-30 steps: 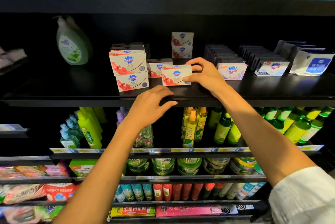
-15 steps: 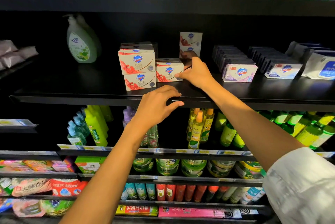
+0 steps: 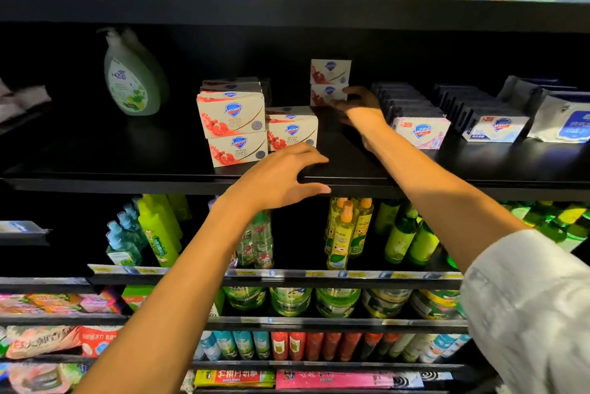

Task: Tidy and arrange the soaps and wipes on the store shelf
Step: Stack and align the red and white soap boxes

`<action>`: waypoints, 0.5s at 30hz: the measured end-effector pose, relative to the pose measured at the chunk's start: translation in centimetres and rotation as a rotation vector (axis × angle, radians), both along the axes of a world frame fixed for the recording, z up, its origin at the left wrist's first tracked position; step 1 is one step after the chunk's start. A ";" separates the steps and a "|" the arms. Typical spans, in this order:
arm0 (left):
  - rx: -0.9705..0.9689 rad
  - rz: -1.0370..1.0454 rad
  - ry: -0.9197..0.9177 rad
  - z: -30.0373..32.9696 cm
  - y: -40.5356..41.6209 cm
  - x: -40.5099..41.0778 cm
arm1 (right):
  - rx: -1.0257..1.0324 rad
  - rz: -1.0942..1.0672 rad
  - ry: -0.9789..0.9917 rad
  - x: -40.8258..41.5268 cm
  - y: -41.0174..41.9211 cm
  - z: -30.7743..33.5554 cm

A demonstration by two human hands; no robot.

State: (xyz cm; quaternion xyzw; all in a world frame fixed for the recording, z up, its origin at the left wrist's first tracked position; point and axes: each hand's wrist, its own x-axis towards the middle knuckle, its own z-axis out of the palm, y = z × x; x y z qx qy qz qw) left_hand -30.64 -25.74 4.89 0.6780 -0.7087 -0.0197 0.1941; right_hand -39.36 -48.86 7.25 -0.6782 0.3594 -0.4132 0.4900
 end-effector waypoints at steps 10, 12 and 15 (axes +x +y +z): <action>0.044 -0.048 0.066 -0.7 -1.8 1.3 | 0.047 -0.102 -0.067 4.7 -6.1 1.2; 0.017 -0.055 0.091 -0.9 -1.7 1.3 | 0.056 -0.121 -0.048 5.9 -7.6 1.0; 0.033 -0.056 0.104 -0.6 -1.5 1.3 | 0.037 -0.141 0.001 7.2 -9.4 0.7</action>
